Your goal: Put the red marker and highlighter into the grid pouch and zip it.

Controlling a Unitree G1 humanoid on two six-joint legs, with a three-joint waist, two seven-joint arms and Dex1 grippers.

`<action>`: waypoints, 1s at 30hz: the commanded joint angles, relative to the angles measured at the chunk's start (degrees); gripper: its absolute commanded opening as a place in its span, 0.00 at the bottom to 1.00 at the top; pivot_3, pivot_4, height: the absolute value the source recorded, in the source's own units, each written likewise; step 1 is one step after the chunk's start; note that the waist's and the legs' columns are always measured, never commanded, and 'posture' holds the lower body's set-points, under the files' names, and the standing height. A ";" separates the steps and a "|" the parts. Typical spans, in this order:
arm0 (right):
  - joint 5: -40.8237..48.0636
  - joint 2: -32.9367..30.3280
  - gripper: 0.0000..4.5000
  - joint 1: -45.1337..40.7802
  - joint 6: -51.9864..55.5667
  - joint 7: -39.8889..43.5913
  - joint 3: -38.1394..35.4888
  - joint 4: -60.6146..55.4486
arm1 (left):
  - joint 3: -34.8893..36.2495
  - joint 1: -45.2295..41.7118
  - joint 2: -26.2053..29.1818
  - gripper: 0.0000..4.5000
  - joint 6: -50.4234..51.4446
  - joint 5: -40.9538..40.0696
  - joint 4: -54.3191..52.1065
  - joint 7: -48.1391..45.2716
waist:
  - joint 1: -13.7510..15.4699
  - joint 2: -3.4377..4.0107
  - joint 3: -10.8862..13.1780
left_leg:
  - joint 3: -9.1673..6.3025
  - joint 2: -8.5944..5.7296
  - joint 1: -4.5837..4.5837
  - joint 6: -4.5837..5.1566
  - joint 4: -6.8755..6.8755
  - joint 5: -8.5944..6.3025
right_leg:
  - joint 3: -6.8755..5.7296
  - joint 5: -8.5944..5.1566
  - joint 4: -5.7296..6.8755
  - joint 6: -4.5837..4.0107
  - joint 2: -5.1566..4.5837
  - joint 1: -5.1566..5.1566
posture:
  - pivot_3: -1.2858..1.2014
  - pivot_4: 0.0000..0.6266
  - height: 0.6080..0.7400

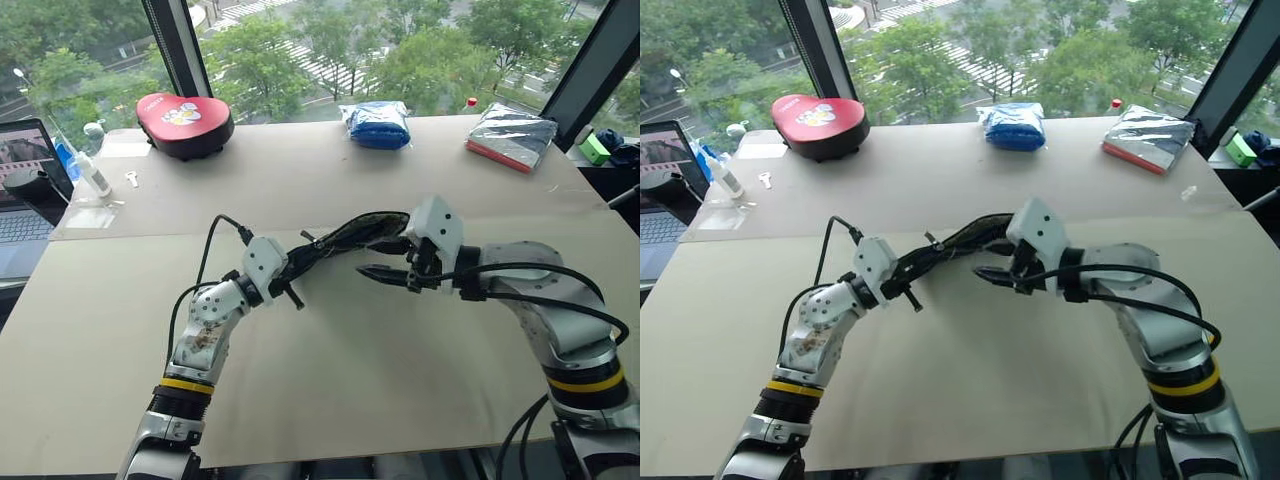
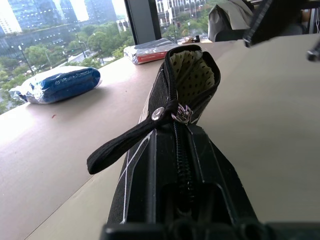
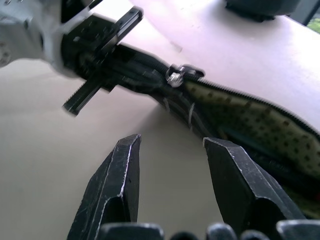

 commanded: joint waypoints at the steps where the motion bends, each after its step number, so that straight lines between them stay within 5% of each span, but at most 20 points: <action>1: 1.96 1.48 0.51 -5.54 3.05 -2.50 -1.79 1.01 | -2.04 1.69 1.69 0.00 -5.52 1.99 -0.16 -2.41 | 0.14 0.00 0.00 | -0.02 0.00 0.00 0.00 0.00 0.00 | -0.02 0.00 0.00 0.00 0.00 0.00 | 0.52 0.24 1.00; 13: 1.03 4.76 0.51 -12.25 17.30 -7.21 9.64 5.23 | -4.70 3.13 2.98 0.00 -11.87 5.00 2.61 -2.80 | 0.18 0.00 0.00 | -0.07 0.01 -0.02 0.04 -0.01 -0.03 | -0.06 0.01 0.00 -0.02 0.02 -0.02 | 0.52 0.24 1.00; 30: -1.81 10.71 0.51 -12.26 22.87 -14.17 15.02 11.01 | -5.32 3.20 2.49 0.00 -14.99 5.85 4.83 -1.28 | -0.01 0.02 -0.01 | -0.07 0.00 -0.02 0.04 -0.01 -0.02 | -0.07 0.02 0.03 -0.01 0.03 -0.05 | 0.52 0.24 1.00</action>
